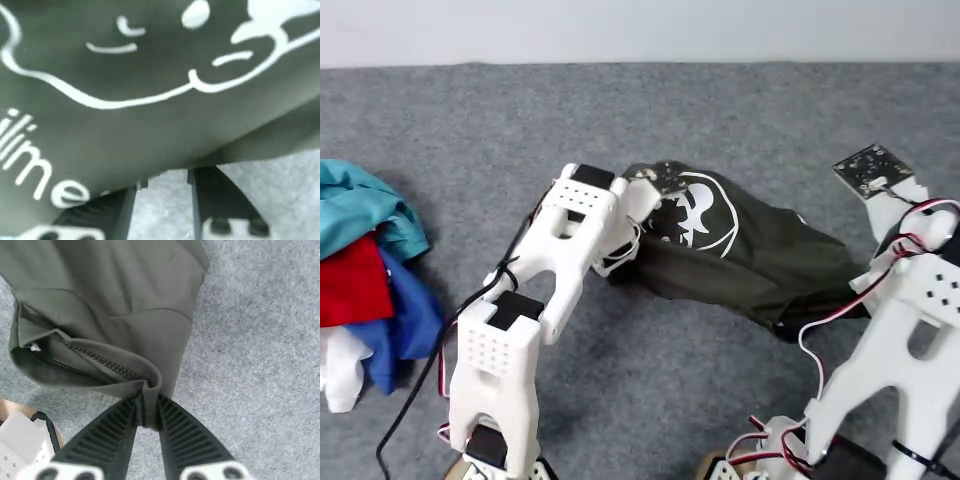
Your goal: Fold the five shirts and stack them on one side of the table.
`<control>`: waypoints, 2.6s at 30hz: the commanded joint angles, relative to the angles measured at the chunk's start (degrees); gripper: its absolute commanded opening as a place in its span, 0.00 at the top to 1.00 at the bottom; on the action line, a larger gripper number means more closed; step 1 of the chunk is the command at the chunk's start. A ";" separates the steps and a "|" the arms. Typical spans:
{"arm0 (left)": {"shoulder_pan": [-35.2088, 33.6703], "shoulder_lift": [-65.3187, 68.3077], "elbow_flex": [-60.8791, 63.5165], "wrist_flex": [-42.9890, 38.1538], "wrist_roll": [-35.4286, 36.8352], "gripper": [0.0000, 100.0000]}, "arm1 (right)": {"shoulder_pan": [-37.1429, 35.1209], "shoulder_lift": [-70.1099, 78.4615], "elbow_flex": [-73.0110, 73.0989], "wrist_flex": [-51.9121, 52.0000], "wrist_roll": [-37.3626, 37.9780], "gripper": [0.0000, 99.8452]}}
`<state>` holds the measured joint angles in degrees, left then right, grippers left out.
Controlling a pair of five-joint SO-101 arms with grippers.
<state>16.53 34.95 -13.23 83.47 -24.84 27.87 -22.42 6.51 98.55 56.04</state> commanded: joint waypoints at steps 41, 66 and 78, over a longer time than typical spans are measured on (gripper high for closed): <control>-1.85 -6.42 -12.00 12.75 1.67 1.00 | -0.13 -2.51 -0.70 0.75 -0.70 0.99; -16.00 -59.25 -12.18 16.70 3.34 1.00 | -15.69 -24.92 -11.25 -18.77 -12.13 0.99; -16.09 -61.63 -24.57 16.53 -6.77 1.00 | -15.43 -25.19 -16.79 -46.20 -11.69 0.99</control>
<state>0.97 -25.71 -35.38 99.38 -27.30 12.57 -46.59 -7.56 58.46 44.70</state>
